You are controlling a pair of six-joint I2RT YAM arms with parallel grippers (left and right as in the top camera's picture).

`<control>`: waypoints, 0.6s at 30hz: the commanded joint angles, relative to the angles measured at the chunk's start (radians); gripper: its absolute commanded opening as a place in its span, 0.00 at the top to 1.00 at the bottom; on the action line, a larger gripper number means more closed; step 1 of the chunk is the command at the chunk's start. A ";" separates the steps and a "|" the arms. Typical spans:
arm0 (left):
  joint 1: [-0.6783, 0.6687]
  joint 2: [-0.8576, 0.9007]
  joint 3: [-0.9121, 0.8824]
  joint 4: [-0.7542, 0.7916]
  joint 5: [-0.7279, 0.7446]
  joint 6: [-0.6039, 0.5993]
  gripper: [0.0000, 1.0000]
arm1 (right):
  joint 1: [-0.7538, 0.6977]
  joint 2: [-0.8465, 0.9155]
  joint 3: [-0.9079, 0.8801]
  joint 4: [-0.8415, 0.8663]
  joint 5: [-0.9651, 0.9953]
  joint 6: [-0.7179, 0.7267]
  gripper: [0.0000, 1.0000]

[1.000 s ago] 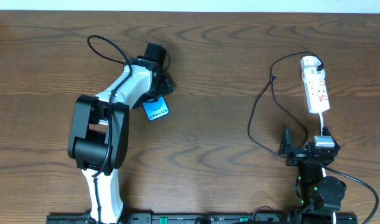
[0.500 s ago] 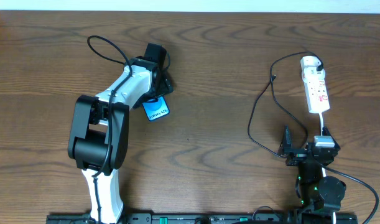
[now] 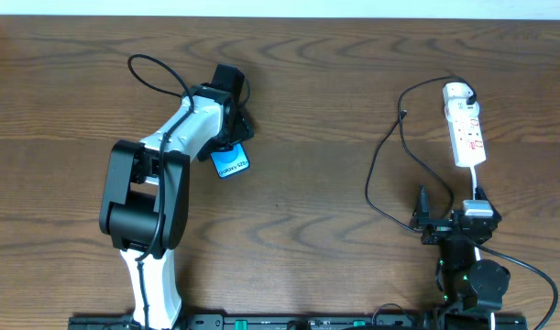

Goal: Plug charger to phone and switch on socket
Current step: 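Close the left gripper on the phone's long edges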

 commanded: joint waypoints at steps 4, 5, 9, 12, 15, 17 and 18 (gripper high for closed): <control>0.004 0.014 -0.026 -0.044 0.017 -0.008 0.18 | 0.001 -0.005 -0.001 -0.004 0.000 -0.012 0.01; 0.004 0.014 -0.026 -0.046 0.017 -0.008 0.19 | 0.001 -0.005 -0.001 -0.005 0.000 -0.012 0.01; 0.004 0.014 -0.025 -0.048 0.017 -0.008 0.23 | 0.001 -0.005 -0.001 -0.005 0.000 -0.012 0.01; 0.004 0.010 -0.018 -0.054 0.017 -0.005 0.26 | 0.001 -0.005 -0.001 -0.004 0.000 -0.012 0.01; 0.004 -0.016 0.006 -0.087 0.017 -0.004 0.30 | 0.001 -0.005 -0.001 -0.004 0.000 -0.012 0.01; 0.004 -0.060 0.009 -0.102 0.017 -0.005 0.33 | 0.001 -0.005 -0.001 -0.004 0.000 -0.012 0.01; 0.004 -0.093 0.009 -0.111 0.017 -0.005 0.33 | 0.001 -0.005 -0.001 -0.005 0.000 -0.012 0.01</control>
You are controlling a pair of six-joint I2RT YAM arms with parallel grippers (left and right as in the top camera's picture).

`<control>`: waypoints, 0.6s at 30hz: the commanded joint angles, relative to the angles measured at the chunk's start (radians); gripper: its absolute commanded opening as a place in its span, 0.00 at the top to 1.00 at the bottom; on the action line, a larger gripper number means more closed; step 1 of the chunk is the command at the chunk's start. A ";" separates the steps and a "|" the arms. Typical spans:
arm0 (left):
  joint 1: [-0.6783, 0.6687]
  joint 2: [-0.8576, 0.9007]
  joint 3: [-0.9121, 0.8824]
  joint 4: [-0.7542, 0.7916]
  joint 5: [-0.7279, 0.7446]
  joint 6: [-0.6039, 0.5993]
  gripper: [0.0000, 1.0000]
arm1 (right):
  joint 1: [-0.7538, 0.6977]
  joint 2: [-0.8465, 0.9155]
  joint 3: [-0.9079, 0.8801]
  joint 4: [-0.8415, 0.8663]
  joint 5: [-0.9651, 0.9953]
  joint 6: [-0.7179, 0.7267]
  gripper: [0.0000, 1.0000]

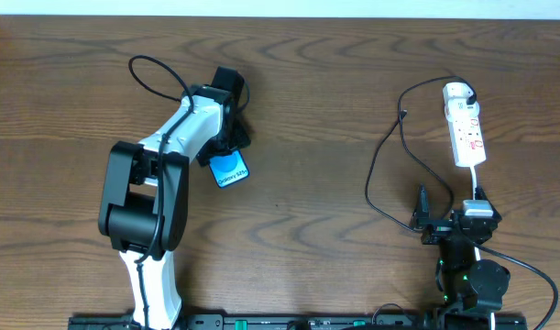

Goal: Plug charger to phone and switch on socket
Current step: 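Close the left gripper on the phone's long edges, then lift the phone with the left gripper and tilt it upright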

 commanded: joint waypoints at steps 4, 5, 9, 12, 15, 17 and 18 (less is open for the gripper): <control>0.004 -0.187 0.006 -0.054 0.062 -0.004 0.33 | 0.001 -0.005 -0.001 -0.004 0.000 -0.012 0.01; 0.004 -0.203 0.006 -0.056 0.095 -0.004 0.33 | 0.001 -0.005 -0.001 -0.004 0.000 -0.012 0.01; 0.004 -0.253 0.006 -0.068 0.342 0.002 0.33 | 0.001 -0.005 -0.001 -0.004 0.000 -0.012 0.01; 0.004 -0.253 0.006 -0.106 0.550 0.003 0.34 | 0.001 -0.005 -0.001 -0.005 0.000 -0.012 0.01; 0.004 -0.253 0.006 -0.114 0.812 0.002 0.34 | 0.001 -0.005 -0.001 -0.004 0.000 -0.012 0.01; 0.004 -0.253 0.006 -0.114 0.941 0.002 0.33 | 0.001 -0.005 -0.001 -0.004 0.000 -0.012 0.01; 0.004 -0.253 0.006 -0.113 0.997 0.002 0.34 | 0.001 -0.005 -0.001 -0.004 0.000 -0.012 0.01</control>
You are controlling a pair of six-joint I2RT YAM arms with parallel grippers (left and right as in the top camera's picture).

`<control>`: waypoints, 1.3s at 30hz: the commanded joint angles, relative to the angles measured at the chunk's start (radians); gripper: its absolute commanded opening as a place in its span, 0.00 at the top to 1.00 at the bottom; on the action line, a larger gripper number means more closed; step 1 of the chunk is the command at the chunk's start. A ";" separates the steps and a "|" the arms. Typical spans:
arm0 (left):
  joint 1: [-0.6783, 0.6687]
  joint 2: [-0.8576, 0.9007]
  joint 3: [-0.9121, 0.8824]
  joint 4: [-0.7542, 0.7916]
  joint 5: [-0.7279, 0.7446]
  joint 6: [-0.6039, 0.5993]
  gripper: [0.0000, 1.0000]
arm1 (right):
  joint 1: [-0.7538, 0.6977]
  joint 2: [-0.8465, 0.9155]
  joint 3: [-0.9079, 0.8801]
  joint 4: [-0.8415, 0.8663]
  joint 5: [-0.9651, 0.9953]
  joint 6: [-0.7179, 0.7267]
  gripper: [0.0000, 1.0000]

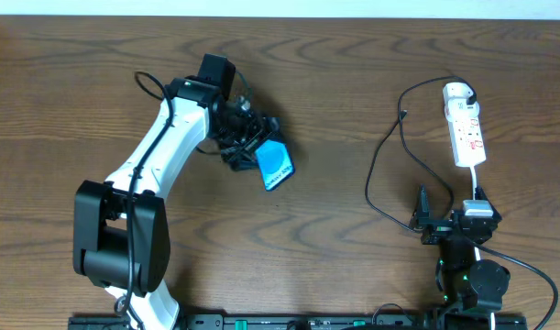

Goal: Plug charger to phone and switch on socket
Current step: 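Lift the phone with the left gripper and tilt it upright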

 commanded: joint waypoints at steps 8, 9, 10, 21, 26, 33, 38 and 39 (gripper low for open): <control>0.004 -0.038 0.007 0.050 0.451 -0.050 0.33 | 0.001 -0.005 -0.001 -0.005 0.000 -0.012 0.01; 0.004 -0.038 0.007 0.053 0.454 -0.058 0.33 | 0.001 -0.005 -0.001 -0.005 0.000 -0.012 0.01; 0.004 -0.038 0.007 0.068 0.456 -0.063 0.34 | 0.001 -0.005 -0.001 -0.004 0.000 -0.012 0.01; 0.004 -0.038 0.007 0.072 0.459 -0.089 0.33 | 0.001 -0.005 -0.001 -0.004 0.000 -0.012 0.01; 0.004 -0.038 0.007 0.072 0.463 -0.089 0.34 | 0.001 -0.005 -0.001 -0.005 0.000 -0.012 0.01; 0.004 -0.038 0.007 0.072 0.464 -0.089 0.33 | 0.001 -0.005 -0.001 -0.005 0.000 -0.012 0.01; 0.004 -0.038 0.007 0.072 0.464 -0.089 0.33 | 0.001 -0.005 -0.001 -0.005 0.000 -0.012 0.01; 0.004 -0.038 0.007 0.072 0.464 -0.093 0.33 | 0.001 -0.005 -0.001 -0.004 0.000 -0.012 0.01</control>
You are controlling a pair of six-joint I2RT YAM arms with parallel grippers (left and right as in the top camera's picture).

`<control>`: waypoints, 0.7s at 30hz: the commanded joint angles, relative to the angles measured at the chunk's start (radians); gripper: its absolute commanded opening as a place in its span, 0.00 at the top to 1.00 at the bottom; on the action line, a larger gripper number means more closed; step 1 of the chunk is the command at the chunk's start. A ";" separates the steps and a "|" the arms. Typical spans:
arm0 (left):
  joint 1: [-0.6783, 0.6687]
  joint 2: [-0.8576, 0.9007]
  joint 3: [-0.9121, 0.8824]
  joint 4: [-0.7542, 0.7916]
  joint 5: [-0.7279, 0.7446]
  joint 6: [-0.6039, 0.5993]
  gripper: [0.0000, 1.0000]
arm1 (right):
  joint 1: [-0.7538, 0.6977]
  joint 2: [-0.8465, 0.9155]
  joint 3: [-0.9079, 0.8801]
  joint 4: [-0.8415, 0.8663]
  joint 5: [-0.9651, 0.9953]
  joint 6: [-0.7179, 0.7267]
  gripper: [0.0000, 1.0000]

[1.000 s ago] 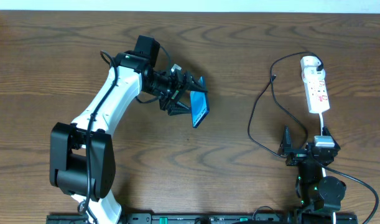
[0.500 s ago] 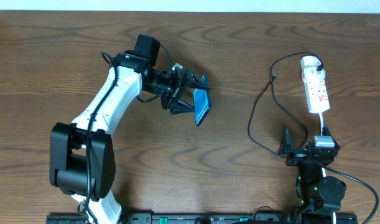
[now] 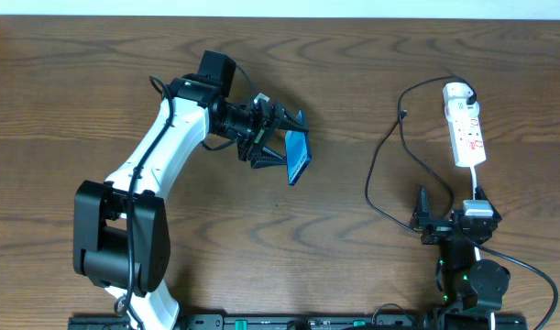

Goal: Plug charger to phone and switch on socket
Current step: 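Lift the phone with the left gripper and tilt it upright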

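A blue phone (image 3: 298,157) hangs tilted on edge above the table's middle, with my left gripper (image 3: 281,147) shut on it. A white socket strip (image 3: 465,124) lies at the far right. Its black charger cable (image 3: 382,170) loops across the wood, the free plug end (image 3: 403,115) lying left of the strip. My right gripper (image 3: 422,213) rests near the front right beside the cable; whether its fingers are open or shut is unclear.
The brown wooden table (image 3: 353,55) fills the view. The strip's white cord (image 3: 475,181) runs toward the right arm's base. A black rail (image 3: 280,322) lines the front edge.
My left arm has reached farther right with the phone, which now sits nearer the table's middle and more on edge. The right arm has not moved.
My left gripper was over the phone at the left of the table, arm folded. Then the phone had shifted slightly toward the front. Later the arm was stretched out with the phone lifted to the right, and now it holds it farther right.
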 commanded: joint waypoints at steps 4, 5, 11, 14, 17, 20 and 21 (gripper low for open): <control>0.004 -0.038 0.007 0.002 0.047 -0.020 0.33 | 0.001 -0.005 -0.001 -0.005 0.000 -0.012 0.01; 0.004 -0.038 0.007 0.002 0.047 -0.020 0.33 | 0.001 -0.005 -0.001 -0.004 0.000 -0.012 0.01; 0.004 -0.038 0.007 0.017 0.047 -0.021 0.34 | 0.001 -0.005 -0.001 -0.005 0.000 -0.012 0.01; 0.004 -0.038 0.007 0.035 0.046 -0.047 0.34 | 0.001 -0.005 -0.001 -0.004 0.000 -0.012 0.01; 0.004 -0.038 0.007 0.065 0.046 -0.101 0.33 | 0.001 -0.005 -0.001 -0.005 0.000 -0.012 0.01; 0.004 -0.038 0.007 0.077 0.047 -0.114 0.33 | 0.001 -0.005 -0.001 -0.005 0.000 -0.012 0.01; 0.004 -0.038 0.007 0.077 0.047 -0.114 0.33 | 0.001 -0.005 -0.001 -0.005 0.000 -0.012 0.01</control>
